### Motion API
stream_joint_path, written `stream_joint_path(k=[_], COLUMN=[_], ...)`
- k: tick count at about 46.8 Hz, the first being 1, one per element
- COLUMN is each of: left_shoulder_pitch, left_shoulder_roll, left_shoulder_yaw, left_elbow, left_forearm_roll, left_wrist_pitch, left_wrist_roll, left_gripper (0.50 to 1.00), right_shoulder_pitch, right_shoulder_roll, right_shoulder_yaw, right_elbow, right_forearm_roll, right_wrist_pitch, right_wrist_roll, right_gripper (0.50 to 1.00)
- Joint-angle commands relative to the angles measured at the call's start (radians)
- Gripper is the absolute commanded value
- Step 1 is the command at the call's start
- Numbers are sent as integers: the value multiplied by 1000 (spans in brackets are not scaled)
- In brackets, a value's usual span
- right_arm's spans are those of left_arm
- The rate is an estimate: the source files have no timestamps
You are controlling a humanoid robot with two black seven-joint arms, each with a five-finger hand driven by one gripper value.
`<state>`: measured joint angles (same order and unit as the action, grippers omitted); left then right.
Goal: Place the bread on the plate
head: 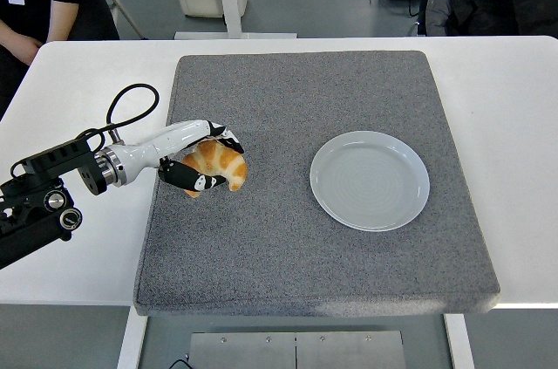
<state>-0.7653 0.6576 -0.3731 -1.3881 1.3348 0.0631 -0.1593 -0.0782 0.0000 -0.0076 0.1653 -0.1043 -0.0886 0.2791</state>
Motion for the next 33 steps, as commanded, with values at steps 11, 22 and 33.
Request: stream_joint_path(k=[11, 22, 33], left_shoulder_pitch=[-92, -219, -356], left_shoulder_roll=[43, 91, 120], left_shoulder_yaw=[0, 2, -1], left_elbow=[0, 9, 41], left_forearm_roll=[-16, -40, -49], left_wrist_pitch=[-9, -49, -143], left_wrist_roll=[-13, -13, -13], left_gripper=[500, 500, 500], right_shoulder_pitch=[0, 0, 0], right_shoulder_roll=[0, 0, 0], right_shoulder_yaw=[-2, 0, 0], right_elbow=[0, 0, -1], right_forearm_roll=[0, 0, 0], right_wrist_pitch=[0, 0, 0], right_wrist_roll=[0, 0, 0], right_gripper=[1000, 1000, 1000])
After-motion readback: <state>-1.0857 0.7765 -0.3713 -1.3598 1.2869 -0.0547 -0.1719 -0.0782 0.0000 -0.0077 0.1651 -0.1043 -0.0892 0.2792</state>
